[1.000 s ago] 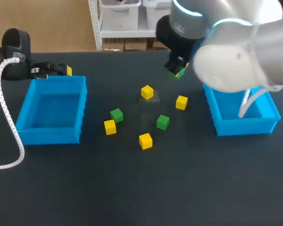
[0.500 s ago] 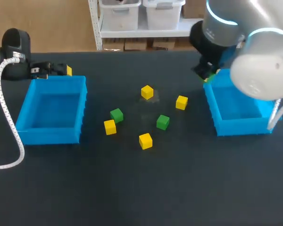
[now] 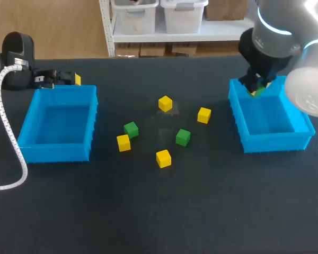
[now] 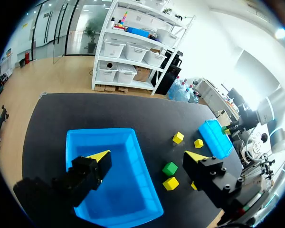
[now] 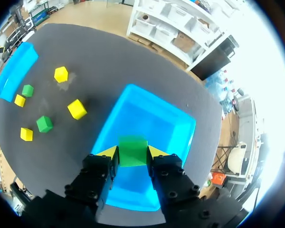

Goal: Put the green cubes in the right bin and the yellow cubes in the left bin.

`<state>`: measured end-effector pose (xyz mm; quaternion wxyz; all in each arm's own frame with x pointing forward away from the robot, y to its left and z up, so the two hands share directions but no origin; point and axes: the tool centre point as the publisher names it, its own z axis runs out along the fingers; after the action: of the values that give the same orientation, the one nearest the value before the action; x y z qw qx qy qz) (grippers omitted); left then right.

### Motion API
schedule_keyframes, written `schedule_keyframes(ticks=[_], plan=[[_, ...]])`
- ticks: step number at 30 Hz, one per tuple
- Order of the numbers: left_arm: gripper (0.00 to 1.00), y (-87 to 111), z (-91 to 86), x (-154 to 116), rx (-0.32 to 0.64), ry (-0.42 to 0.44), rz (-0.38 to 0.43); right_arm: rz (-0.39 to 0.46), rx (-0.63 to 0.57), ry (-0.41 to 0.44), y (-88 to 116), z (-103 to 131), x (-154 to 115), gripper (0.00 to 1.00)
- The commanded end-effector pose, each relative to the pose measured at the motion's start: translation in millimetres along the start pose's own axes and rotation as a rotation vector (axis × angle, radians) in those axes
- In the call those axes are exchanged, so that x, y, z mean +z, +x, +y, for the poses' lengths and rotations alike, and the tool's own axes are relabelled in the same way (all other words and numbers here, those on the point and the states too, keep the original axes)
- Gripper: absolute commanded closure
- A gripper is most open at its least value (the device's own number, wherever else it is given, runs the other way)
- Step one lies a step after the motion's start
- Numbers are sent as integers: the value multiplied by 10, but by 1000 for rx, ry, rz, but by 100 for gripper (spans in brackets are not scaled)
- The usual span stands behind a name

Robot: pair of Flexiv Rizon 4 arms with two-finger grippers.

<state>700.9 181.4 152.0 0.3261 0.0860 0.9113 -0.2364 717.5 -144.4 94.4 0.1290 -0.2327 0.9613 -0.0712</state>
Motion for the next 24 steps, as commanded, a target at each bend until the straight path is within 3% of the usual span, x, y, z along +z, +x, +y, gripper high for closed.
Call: schedule_keyframes(ticks=[1, 12, 13, 15, 17, 18, 19, 20, 24], plan=[[0, 11, 21, 1, 2, 8, -5, 1, 16, 2, 114, -45, 34, 100], [0, 11, 21, 1, 2, 8, -5, 34, 66, 17, 286, -174, 132, 100], [0, 11, 21, 1, 2, 8, -5, 35, 65, 16, 288, -172, 134, 93], [0, 11, 21, 1, 2, 8, -5, 34, 62, 14, 283, -151, 139, 63], [0, 11, 21, 1, 2, 8, -5, 33, 59, 13, 270, -124, 139, 60], [0, 11, 21, 1, 2, 8, -5, 30, 55, 14, 256, -109, 134, 53], [0, 11, 21, 1, 2, 8, -5, 28, 51, 14, 243, -97, 129, 18], [0, 11, 21, 1, 2, 8, -5, 26, 48, 13, 225, -85, 126, 0], [0, 11, 21, 1, 2, 8, -5, 14, 29, 10, 146, -42, 87, 0]])
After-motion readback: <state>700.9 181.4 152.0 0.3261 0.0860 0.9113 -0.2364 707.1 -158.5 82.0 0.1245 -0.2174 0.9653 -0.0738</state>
